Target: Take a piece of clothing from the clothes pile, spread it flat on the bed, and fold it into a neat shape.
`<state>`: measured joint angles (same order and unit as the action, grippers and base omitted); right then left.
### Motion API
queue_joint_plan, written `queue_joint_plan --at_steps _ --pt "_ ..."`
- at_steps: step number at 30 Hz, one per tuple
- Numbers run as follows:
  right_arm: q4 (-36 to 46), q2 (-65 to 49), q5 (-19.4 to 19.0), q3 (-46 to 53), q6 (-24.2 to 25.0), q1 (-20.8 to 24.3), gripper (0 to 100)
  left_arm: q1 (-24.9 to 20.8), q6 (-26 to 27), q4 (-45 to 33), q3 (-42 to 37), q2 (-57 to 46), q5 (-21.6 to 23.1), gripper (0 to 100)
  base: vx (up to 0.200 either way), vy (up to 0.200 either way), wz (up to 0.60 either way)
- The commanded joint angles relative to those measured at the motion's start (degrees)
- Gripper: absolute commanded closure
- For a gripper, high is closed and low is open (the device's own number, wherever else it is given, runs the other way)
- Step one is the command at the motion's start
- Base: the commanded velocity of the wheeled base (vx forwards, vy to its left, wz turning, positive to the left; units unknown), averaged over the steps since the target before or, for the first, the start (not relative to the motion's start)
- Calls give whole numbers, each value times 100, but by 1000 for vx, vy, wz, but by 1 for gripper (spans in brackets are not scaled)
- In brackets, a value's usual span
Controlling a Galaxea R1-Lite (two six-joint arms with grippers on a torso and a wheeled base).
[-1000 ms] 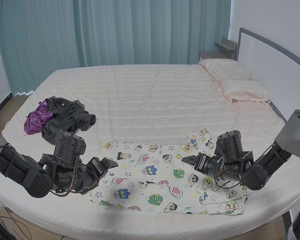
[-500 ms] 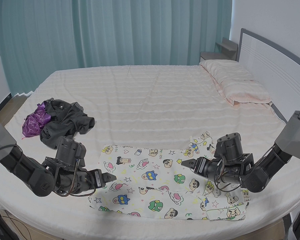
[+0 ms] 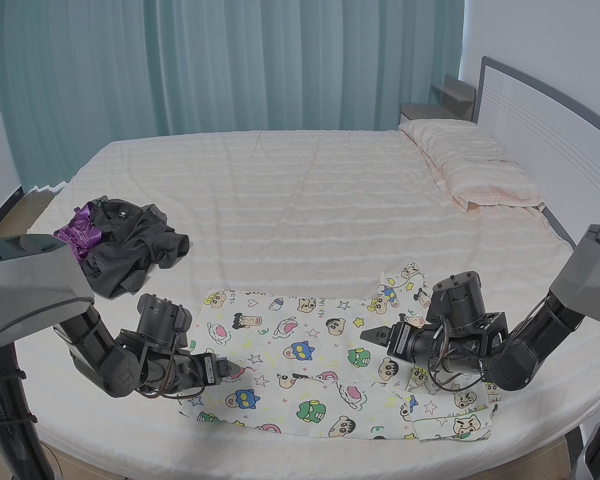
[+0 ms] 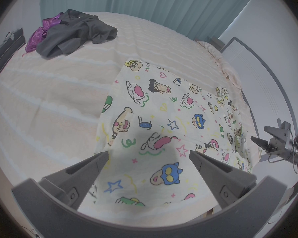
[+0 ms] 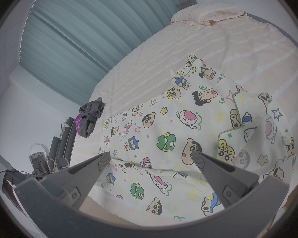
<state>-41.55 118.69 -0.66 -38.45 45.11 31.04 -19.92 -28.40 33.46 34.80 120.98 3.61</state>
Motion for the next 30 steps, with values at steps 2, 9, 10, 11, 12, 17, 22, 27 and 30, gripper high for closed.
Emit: queue_joint_plan --at_steps 2,9,10,11,12,17,22,27,30 --pt "-11 -4 -4 13 -2 8 0 32 2 108 88 550 -36 0 0 0 0" --pt "-11 -4 -4 13 -2 16 0 41 133 99 167 593 -238 0 0 0 0" --pt "-11 -4 -4 13 -2 16 0 50 160 99 167 593 -238 0 0 0 0" --pt "-11 -4 -4 13 -2 16 0 50 160 99 167 593 -238 0 0 0 0" --pt "-11 -4 -4 13 -2 16 0 58 169 90 158 593 -238 0 0 0 0" --pt "-11 -4 -4 13 -2 8 0 41 169 90 106 550 -238 0 0 0 0" --pt "-11 5 -4 13 -2 8 0 50 169 46 79 532 -308 100 0 0 0" --pt "-11 5 -4 13 -2 8 0 94 177 37 -35 426 -449 100 0 0 0" --pt "-3 5 -4 4 -2 8 0 111 177 29 -193 259 -449 100 0 0 0"
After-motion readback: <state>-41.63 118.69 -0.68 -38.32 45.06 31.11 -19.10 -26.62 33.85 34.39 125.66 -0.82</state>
